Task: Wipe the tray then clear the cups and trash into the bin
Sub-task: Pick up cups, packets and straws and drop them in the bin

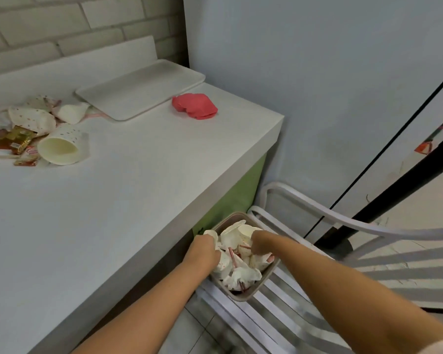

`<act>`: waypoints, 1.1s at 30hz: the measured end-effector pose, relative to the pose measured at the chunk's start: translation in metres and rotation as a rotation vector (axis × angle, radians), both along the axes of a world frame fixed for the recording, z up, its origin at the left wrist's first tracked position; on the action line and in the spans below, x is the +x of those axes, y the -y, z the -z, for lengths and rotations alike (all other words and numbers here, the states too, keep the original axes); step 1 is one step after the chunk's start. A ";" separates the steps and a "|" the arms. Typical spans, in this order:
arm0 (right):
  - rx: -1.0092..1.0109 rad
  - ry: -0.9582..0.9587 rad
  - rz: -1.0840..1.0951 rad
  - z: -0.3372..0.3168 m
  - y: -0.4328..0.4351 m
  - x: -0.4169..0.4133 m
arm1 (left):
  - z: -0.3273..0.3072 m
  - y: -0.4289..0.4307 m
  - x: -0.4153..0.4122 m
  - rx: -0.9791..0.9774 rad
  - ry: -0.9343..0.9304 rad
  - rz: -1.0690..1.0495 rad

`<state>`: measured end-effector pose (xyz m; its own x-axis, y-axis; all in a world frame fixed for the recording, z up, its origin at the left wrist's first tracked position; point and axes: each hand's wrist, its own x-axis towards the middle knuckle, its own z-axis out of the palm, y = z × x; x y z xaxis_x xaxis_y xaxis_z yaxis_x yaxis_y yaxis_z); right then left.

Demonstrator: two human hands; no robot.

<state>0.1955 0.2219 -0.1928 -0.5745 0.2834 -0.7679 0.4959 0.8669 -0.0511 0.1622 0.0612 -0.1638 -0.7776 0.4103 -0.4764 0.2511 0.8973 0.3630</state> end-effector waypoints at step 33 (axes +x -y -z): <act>0.073 -0.371 -0.658 0.046 0.022 0.052 | 0.016 0.005 0.011 0.164 -0.028 0.256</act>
<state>0.2472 0.2004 -0.2383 -0.8597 -0.1644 -0.4837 -0.1629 0.9856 -0.0454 0.1735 0.0561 -0.1796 -0.6506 0.6645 -0.3676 0.4738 0.7335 0.4874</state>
